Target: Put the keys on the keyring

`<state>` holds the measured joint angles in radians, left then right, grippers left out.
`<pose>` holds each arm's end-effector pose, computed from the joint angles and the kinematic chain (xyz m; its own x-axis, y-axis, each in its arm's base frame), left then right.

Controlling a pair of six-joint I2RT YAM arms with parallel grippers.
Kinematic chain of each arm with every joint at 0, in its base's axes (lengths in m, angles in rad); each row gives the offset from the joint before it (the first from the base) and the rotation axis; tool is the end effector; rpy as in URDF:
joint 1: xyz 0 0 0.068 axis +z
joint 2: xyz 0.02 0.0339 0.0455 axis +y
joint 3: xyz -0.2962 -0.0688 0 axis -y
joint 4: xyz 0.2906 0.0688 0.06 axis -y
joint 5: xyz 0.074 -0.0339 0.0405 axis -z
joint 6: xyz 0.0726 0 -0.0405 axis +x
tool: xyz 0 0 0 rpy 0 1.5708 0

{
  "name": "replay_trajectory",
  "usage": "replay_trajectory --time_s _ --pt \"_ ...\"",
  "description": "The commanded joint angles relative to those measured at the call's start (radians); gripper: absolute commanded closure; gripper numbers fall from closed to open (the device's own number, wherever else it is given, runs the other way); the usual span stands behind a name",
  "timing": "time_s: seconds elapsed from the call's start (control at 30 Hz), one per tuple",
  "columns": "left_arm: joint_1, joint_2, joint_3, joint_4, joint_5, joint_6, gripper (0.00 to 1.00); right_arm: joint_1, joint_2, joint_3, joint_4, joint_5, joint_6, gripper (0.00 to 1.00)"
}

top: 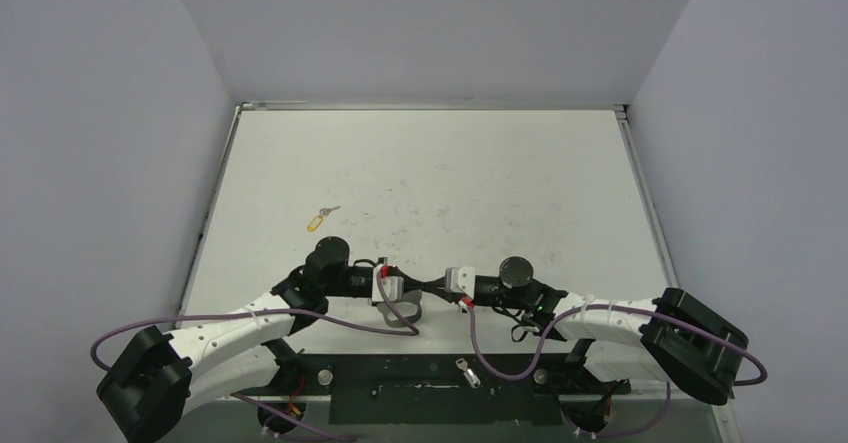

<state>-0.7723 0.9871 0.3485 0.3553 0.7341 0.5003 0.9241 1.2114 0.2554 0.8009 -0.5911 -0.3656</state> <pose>0.1442 -0.2083 0.1999 0.2938 0.2110 -0.9323 0.9549 -0.0207 0.2963 0.1275 0.2360 0.1673 0.2686 -0.1369 -0.9535 -0.9620 0.0128 -0.2728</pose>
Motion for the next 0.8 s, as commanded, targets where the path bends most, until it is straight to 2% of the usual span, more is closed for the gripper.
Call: replay_trajectory --time_s 0.0,0.1,0.2,0.27,0.4,0.5,0.6,0.63,0.67,0.73,0.77 --pt "-0.007 -0.028 -0.008 0.081 0.033 -0.048 0.92 0.005 -0.043 0.033 -0.012 -0.015 -0.031 1.00" --pt "-0.007 -0.069 -0.027 0.123 -0.085 -0.158 0.66 0.006 -0.055 0.019 -0.046 0.016 -0.032 1.00" --pt "-0.009 -0.132 -0.027 0.058 -0.258 -0.234 0.45 0.008 -0.064 -0.004 -0.072 0.043 -0.025 1.00" --pt "-0.010 -0.175 -0.046 0.049 -0.323 -0.273 0.37 0.011 -0.062 -0.025 -0.073 0.079 -0.006 1.00" --pt "-0.009 -0.243 -0.107 0.070 -0.393 -0.385 0.28 0.018 -0.049 -0.081 0.002 0.151 0.034 0.99" --pt "-0.009 -0.265 -0.144 0.079 -0.443 -0.503 0.20 0.021 -0.033 -0.110 0.061 0.189 0.071 0.85" --pt "-0.009 -0.273 -0.168 0.075 -0.482 -0.619 0.04 0.023 -0.037 -0.133 0.102 0.203 0.104 0.72" --pt "-0.009 -0.275 -0.174 0.068 -0.503 -0.661 0.03 0.022 -0.045 -0.142 0.117 0.215 0.123 0.66" --pt "-0.008 -0.277 -0.180 0.062 -0.532 -0.726 0.03 0.022 -0.056 -0.151 0.131 0.232 0.140 0.57" --pt "-0.007 -0.279 -0.189 0.032 -0.629 -0.840 0.03 0.022 -0.095 -0.168 0.146 0.275 0.184 0.32" --pt "-0.008 -0.280 -0.191 0.017 -0.665 -0.908 0.03 0.022 -0.111 -0.170 0.141 0.304 0.204 0.26"
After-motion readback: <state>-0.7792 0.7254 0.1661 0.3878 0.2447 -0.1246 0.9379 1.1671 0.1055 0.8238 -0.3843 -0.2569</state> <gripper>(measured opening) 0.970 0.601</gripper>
